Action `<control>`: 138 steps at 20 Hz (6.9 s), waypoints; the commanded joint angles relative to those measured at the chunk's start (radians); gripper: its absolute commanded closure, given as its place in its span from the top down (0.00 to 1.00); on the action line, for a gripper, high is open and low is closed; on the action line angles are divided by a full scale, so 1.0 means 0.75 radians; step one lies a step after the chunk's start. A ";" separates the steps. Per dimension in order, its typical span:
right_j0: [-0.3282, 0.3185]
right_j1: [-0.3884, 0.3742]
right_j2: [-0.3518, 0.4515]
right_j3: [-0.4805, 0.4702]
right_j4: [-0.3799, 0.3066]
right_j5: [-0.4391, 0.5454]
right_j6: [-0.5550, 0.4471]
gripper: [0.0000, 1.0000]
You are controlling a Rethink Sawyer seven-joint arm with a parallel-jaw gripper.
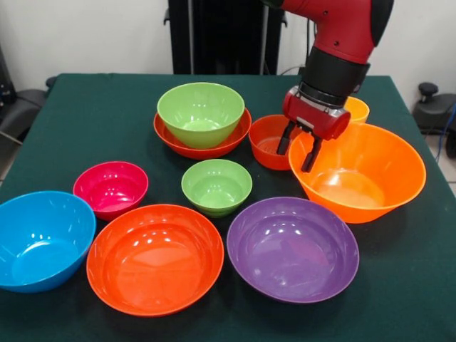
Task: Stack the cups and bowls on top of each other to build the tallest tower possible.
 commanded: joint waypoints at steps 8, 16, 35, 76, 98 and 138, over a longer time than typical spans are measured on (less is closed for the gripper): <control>0.030 -0.030 0.077 -0.006 -0.033 0.086 0.027 1.00; 0.022 -0.084 0.054 0.055 -0.061 0.102 0.010 1.00; 0.003 -0.097 0.054 0.054 -0.088 0.113 -0.025 1.00; 0.063 -0.095 0.006 0.065 -0.064 0.133 0.003 0.00; 0.013 -0.200 0.057 0.169 -0.075 0.134 -0.011 1.00; 0.100 -0.005 0.059 0.017 0.122 0.093 0.102 1.00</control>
